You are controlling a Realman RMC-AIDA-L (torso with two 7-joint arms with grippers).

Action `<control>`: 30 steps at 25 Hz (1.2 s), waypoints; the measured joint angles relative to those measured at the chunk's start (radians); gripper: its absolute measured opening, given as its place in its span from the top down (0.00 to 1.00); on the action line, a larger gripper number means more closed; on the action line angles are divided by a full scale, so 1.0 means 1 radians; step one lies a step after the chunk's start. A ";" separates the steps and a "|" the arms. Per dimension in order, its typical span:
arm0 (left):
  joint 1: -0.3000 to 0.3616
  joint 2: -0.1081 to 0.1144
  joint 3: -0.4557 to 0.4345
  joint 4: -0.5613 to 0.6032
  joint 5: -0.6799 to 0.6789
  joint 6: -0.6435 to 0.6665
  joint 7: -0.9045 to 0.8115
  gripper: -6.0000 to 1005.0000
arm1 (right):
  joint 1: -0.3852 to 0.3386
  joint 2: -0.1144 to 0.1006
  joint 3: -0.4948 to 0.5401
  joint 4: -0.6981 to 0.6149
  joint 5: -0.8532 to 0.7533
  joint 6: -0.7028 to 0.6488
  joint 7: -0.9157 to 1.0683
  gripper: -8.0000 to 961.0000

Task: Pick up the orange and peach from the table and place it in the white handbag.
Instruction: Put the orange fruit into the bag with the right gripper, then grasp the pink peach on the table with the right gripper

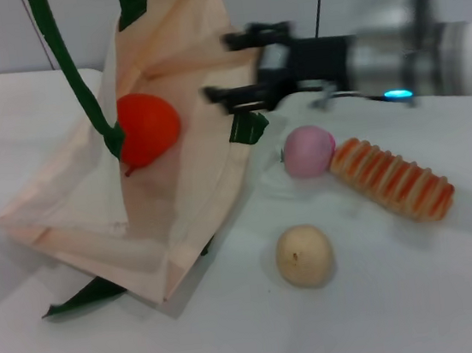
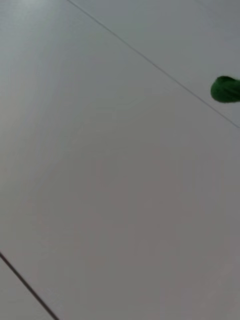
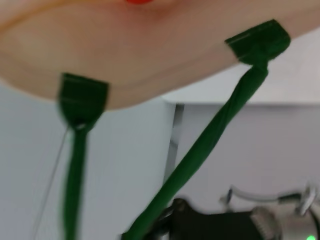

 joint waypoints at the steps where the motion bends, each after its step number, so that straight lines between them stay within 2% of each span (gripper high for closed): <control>1: 0.001 0.000 0.000 0.000 0.000 0.003 0.000 0.88 | -0.026 0.000 -0.001 -0.052 0.000 -0.072 0.029 0.09; 3: 0.004 0.000 -0.005 0.000 0.000 0.007 0.001 0.88 | -0.076 0.000 0.002 -0.159 0.004 -0.218 0.075 0.09; 5: 0.009 0.000 -0.012 0.000 0.000 0.007 0.001 0.88 | -0.109 0.000 0.002 -0.228 0.005 -0.308 0.104 0.09; 7: 0.016 0.001 -0.020 0.000 0.000 0.007 0.002 0.88 | -0.124 0.000 -0.008 -0.265 0.001 -0.331 0.135 0.09; 12: 0.020 0.002 -0.023 0.000 0.000 0.007 0.002 0.88 | -0.124 0.003 -0.087 -0.262 -0.005 -0.207 0.185 0.09; 18: 0.013 0.002 -0.023 0.000 0.000 0.007 0.004 0.88 | -0.090 0.004 -0.235 -0.158 -0.023 0.028 0.250 0.09; 26: 0.011 0.002 -0.023 0.000 0.000 0.013 0.005 0.88 | -0.070 0.006 -0.364 -0.132 -0.053 0.089 0.340 0.09; 30: 0.010 0.002 -0.023 0.000 0.000 0.015 0.005 0.88 | -0.042 0.006 -0.382 -0.066 -0.054 0.217 0.355 0.10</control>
